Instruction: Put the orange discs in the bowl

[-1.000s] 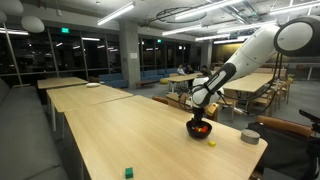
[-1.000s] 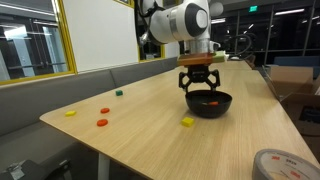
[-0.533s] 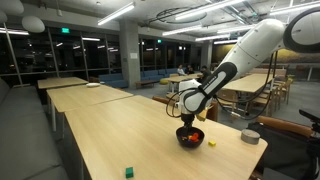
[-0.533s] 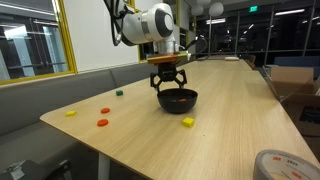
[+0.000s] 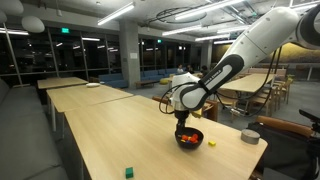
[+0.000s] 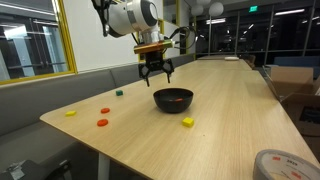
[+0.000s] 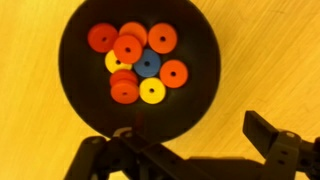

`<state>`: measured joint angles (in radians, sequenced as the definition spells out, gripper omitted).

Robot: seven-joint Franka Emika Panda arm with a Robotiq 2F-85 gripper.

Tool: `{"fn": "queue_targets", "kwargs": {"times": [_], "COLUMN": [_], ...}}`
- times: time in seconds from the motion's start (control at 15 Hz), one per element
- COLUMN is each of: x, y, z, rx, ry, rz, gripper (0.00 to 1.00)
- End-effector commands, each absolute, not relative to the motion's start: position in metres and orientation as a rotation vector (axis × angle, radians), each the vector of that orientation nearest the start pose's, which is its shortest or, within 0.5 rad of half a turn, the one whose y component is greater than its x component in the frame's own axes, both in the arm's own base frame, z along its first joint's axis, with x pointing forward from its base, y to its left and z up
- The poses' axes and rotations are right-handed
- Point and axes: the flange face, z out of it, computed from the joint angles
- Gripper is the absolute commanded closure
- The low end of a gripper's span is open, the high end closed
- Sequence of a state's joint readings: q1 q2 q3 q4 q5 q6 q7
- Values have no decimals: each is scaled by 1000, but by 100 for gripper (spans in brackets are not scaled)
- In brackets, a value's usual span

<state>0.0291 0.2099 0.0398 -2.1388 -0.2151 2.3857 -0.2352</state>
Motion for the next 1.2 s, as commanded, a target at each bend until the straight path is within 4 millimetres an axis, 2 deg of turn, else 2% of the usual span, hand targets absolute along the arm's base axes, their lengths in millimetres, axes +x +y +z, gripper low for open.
{"fn": "queue_targets", "kwargs": {"times": [0.0, 0.13, 0.27, 0.8, 1.13], "x": [560, 555, 546, 499, 502], "y": [81, 105, 117, 123, 139], "z": [323, 316, 309, 258, 256], "rx": [-3026, -2911, -2852, -2871, -2873], "ry": [-970, -1076, -1128, -1246, -1254], "rz": [4, 52, 108, 270, 233], "gripper": [0, 0, 0, 0, 0]}}
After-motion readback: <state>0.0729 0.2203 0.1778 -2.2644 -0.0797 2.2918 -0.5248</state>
